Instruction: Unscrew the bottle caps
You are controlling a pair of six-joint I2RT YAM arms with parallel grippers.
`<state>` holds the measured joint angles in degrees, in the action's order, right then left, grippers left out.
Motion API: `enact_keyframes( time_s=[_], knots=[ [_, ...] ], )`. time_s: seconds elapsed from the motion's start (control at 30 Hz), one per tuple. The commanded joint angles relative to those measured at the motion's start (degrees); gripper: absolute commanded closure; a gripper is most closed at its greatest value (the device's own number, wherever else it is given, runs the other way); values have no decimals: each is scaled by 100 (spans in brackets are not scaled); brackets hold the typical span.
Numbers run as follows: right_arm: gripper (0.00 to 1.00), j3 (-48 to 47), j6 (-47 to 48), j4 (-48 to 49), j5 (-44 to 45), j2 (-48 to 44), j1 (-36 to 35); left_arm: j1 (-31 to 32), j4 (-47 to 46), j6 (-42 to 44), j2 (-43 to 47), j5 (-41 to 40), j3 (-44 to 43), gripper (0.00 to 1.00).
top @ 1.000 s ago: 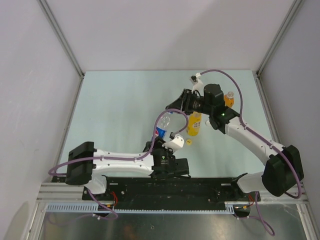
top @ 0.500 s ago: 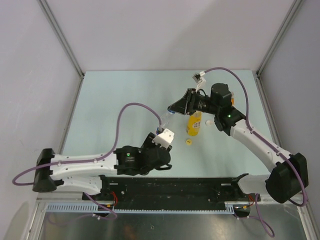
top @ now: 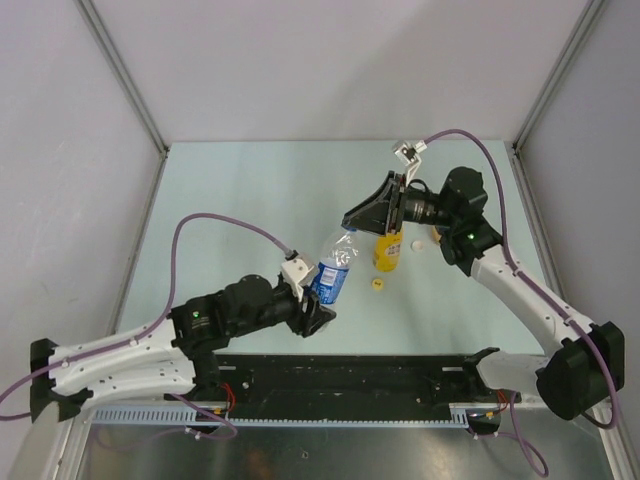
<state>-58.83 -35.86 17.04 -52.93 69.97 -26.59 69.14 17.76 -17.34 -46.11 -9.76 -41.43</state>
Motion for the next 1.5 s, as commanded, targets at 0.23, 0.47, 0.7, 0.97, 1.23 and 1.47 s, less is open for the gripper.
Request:
enact_keyframes(
  time_s=[0.23, 0.47, 0.7, 0.97, 1.23, 1.47],
  knots=[
    [100, 158, 286, 1384, -1692, -382, 53, -587, -2533, 122, 813, 3879, 526, 85],
    [100, 246, 405, 1517, -1638, -596, 49, -692, -3060, 3, 649, 4547, 568, 83],
    [80, 250, 479, 1373, -1091, -957, 56, -786, -2858, -134, 279, 4165, 577, 90],
    [31, 254, 422, 1582, -577, -1568, 58, -797, -1926, -146, -78, 3166, 327, 100],
    [13, 249, 637, 1140, 351, -2009, 57, -797, -1135, -94, -247, 1986, 40, 100],
    [14, -80, 651, -219, 1990, -1850, 53, -733, -374, 67, -494, 794, -442, 100]
  ],
)
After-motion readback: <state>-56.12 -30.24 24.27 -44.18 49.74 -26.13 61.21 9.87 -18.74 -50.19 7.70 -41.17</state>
